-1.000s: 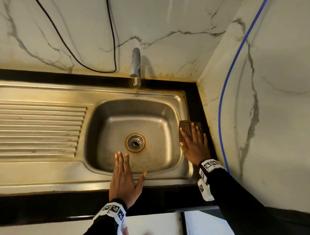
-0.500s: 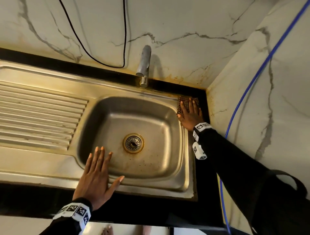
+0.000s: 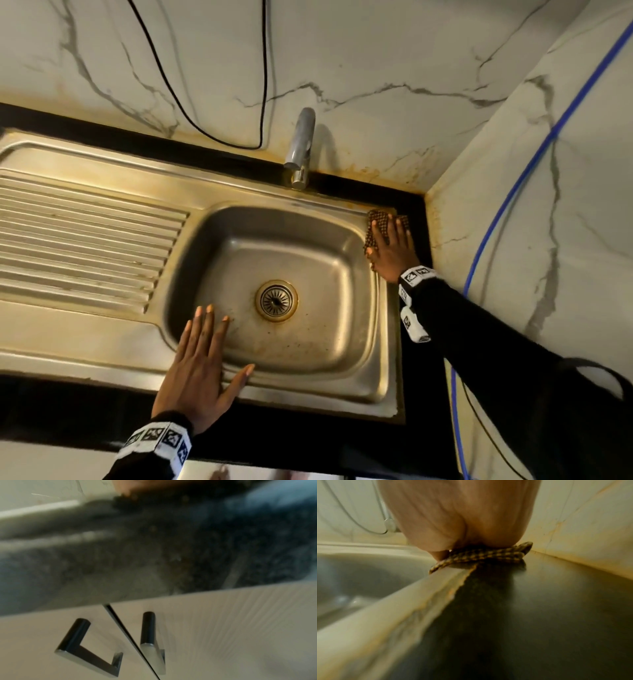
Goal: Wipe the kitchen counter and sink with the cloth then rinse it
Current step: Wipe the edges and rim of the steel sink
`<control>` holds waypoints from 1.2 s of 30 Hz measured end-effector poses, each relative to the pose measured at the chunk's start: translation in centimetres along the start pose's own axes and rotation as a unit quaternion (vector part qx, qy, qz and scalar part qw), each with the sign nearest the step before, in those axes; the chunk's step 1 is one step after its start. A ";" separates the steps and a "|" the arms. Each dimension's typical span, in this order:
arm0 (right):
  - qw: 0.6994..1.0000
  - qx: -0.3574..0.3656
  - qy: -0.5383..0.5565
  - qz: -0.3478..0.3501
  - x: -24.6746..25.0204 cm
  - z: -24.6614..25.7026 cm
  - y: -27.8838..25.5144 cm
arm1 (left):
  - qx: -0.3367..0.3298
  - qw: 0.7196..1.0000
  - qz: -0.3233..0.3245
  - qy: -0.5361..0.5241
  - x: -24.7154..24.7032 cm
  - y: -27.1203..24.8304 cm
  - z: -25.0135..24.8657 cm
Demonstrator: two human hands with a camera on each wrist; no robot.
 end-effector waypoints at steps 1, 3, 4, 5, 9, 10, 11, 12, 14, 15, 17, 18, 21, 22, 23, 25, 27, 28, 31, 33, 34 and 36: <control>1.000 0.014 -0.007 -0.015 -0.2 0.1 -1.0 | -0.002 1.000 -0.003 0.000 0.1 0.1 0.1; 0.997 0.045 -0.037 -0.049 -1.2 0.5 -4.3 | -0.003 1.000 -0.003 -0.003 0.0 0.1 0.4; 0.995 0.059 -0.051 -0.058 -1.8 0.6 -5.6 | -0.004 1.000 0.000 -0.003 0.0 0.1 0.4; 0.994 0.071 -0.062 -0.058 -2.1 0.5 -6.0 | -0.008 1.000 0.001 -0.005 -0.1 0.0 0.2; 0.984 0.133 -0.105 -0.059 -0.3 1.5 -0.8 | -0.010 0.999 -0.014 -0.029 -0.3 -0.1 0.3; 0.978 0.155 -0.122 -0.062 0.1 1.9 0.5 | -0.009 0.999 -0.018 -0.034 -0.3 -0.1 0.5; 0.974 0.168 -0.136 -0.062 0.3 2.1 1.2 | -0.009 0.999 -0.020 -0.034 -0.3 0.0 0.6; 0.973 0.176 -0.140 -0.058 0.4 2.0 1.4 | -0.010 0.999 -0.020 -0.034 -0.4 0.0 0.7; 0.974 0.174 -0.131 -0.055 0.2 1.5 0.7 | -0.009 0.999 -0.023 -0.037 -0.6 0.0 0.6; 0.979 0.157 -0.118 -0.056 0.1 1.3 -0.2 | -0.011 0.999 -0.024 -0.037 -0.6 0.0 0.6; 0.991 0.102 -0.077 -0.046 -0.6 1.1 -2.8 | -0.010 0.999 -0.017 -0.034 -0.6 0.0 0.8; 0.996 0.061 -0.046 -0.047 -1.1 0.9 -4.9 | -0.011 0.999 -0.013 -0.034 -0.4 0.0 0.7; 0.991 -0.095 0.079 -0.047 -2.7 0.3 -11.4 | -0.012 0.999 -0.011 -0.035 -0.3 -0.1 0.5; 0.982 -0.144 0.113 -0.048 -3.1 0.4 -13.3 | -0.012 0.999 -0.008 -0.033 -0.3 -0.1 0.5; 0.973 -0.180 0.131 -0.054 -3.4 0.8 -14.8 | -0.012 0.999 -0.002 -0.030 -0.3 0.0 0.5; 0.961 -0.221 0.160 -0.046 -3.9 1.7 -16.1 | -0.008 1.000 0.008 -0.021 -0.3 0.1 0.8; 0.953 -0.239 0.183 -0.033 -4.0 2.3 -14.8 | -0.004 1.000 0.013 -0.012 -0.4 0.2 0.8; 0.952 -0.244 0.184 -0.033 -3.7 2.2 -13.4 | -0.004 1.000 0.016 -0.010 -0.5 0.3 0.9; 0.954 -0.235 0.184 -0.017 -2.5 0.5 -7.0 | 0.000 1.000 0.020 -0.005 -0.6 0.1 1.0; 0.960 -0.218 0.177 -0.013 -1.1 -1.2 -1.8 | 0.001 1.000 0.016 0.001 -0.5 0.2 0.9; 0.961 -0.213 0.174 -0.012 -0.1 -2.0 0.4 | 0.002 1.000 0.020 0.004 -0.5 0.2 0.8; 0.964 -0.207 0.166 -0.007 1.2 -3.1 4.3 | 0.004 1.000 0.022 0.007 -0.4 0.3 0.6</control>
Point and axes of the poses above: each hand's wrist, its own y-axis towards the middle knuckle, its own x-axis out of the back of the hand, z = x × y, the point moved 3 cm from there along y, towards the middle knuckle, and after that the axes turned 8 degrees about -y, right-handed, at the moved point
